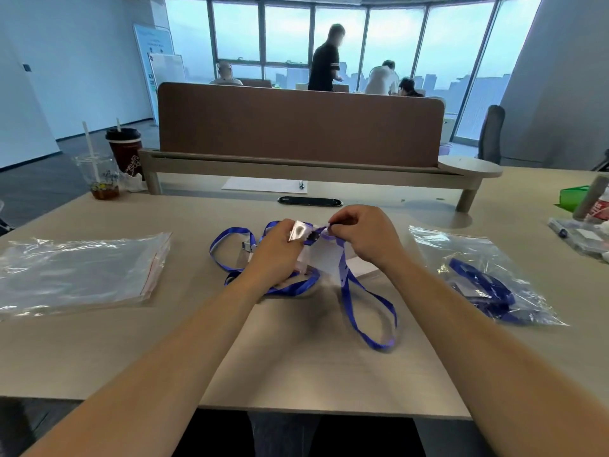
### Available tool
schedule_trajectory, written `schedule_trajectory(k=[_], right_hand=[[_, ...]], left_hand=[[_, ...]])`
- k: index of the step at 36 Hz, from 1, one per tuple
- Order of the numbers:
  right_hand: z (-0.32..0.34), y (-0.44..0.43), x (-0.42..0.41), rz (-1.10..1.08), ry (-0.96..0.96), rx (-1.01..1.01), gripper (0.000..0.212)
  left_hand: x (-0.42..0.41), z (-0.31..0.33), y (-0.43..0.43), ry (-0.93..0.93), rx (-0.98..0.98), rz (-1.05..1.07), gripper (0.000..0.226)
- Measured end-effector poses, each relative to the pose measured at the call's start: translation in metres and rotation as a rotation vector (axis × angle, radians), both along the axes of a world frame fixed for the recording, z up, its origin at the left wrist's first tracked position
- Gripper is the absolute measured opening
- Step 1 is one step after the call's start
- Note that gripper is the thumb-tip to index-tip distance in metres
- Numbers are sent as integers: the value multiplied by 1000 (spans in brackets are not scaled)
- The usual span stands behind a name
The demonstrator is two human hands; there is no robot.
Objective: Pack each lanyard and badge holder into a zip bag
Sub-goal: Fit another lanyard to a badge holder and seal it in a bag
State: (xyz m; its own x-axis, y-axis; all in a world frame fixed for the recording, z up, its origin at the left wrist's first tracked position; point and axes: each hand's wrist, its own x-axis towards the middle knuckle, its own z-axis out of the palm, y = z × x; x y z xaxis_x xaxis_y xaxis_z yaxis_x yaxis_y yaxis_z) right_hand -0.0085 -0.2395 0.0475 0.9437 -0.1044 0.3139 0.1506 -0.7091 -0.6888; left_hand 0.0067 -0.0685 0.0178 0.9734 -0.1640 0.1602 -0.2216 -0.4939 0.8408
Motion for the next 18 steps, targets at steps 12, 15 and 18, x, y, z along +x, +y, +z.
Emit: schedule_trajectory(k=[12,15,18], right_hand=[[-1,2,4,-14,7,-157,19],[-3,-1,5,-22,29,-162,18],[-5,0,5,-19,52,-150,17]], left_hand=[[-1,7,2,125,-110,7,26],[-3,7,3,115,-92,8,25],[-5,8,3,93,-82,-33,23]])
